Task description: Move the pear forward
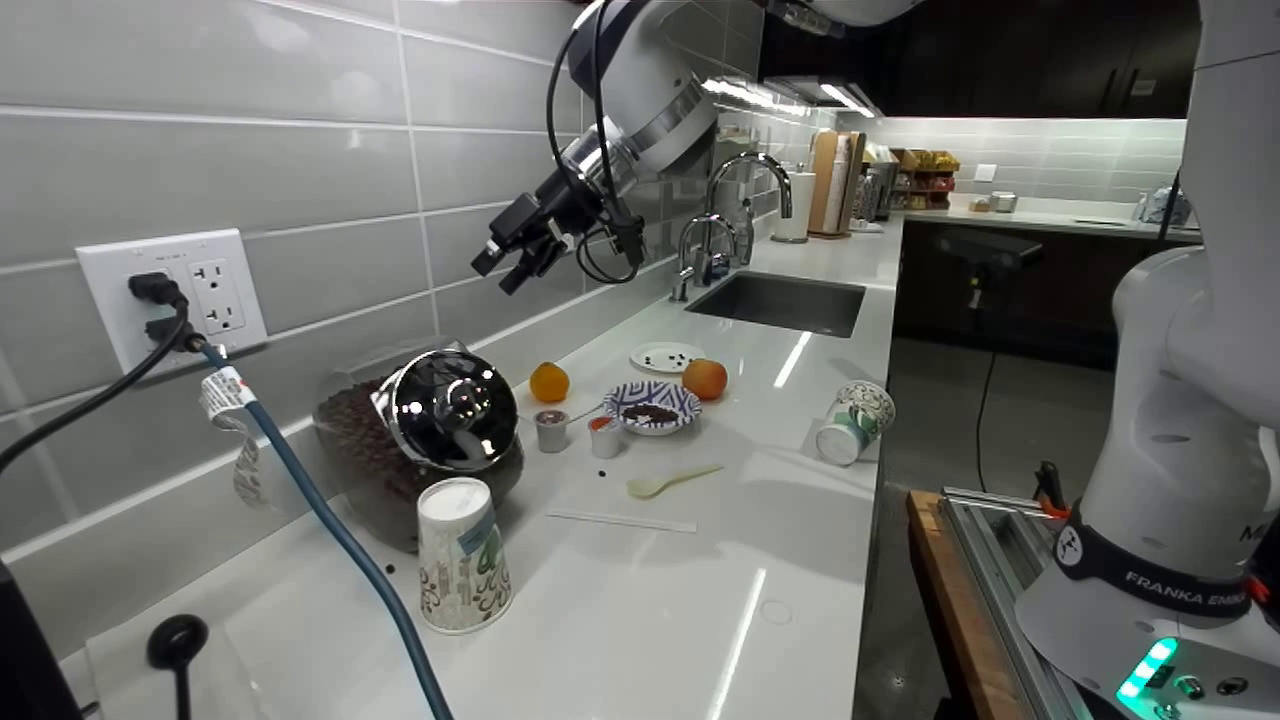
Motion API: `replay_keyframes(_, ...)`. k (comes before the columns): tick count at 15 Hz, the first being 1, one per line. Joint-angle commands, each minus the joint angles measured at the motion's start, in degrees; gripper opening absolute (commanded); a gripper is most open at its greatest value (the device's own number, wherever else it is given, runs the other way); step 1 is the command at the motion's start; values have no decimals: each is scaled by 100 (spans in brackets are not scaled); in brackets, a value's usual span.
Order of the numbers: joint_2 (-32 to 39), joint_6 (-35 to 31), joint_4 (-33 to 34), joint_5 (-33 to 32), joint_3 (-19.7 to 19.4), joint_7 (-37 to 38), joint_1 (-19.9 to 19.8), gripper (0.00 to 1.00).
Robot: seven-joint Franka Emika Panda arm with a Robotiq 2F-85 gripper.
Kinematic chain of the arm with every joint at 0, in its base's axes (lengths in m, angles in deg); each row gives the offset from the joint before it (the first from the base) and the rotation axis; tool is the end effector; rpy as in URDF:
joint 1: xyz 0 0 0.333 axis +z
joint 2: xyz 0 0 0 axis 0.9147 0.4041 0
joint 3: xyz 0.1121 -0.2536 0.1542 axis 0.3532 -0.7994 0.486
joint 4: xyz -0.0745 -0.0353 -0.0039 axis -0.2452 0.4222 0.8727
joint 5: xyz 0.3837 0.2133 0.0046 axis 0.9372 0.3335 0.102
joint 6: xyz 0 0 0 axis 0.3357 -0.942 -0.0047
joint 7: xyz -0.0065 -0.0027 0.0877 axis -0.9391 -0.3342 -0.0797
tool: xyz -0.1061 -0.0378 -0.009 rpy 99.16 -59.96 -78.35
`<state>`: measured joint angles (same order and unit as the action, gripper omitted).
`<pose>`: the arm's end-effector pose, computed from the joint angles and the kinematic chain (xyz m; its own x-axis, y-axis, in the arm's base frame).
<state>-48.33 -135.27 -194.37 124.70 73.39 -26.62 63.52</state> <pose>0.6485 -0.1690 0.3748 0.8042 -0.1934 0.5620 0.1149 -0.8772 -0.4662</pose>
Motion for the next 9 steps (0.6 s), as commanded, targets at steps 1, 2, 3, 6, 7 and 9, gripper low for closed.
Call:
replay_keyframes(1,132,68,83,-16,379,231,-326,100)
replay_keyframes(2,203,75,100,-57,433,303,-366,100)
replay_keyframes(3,256,45,100,-81,478,387,-391,100)
replay_keyframes(6,468,-10,159,10,598,560,-473,100)
replay_keyframes(7,543,12,192,11,622,604,-507,100)
replay_keyframes(9,699,49,285,126,687,639,-588,100)
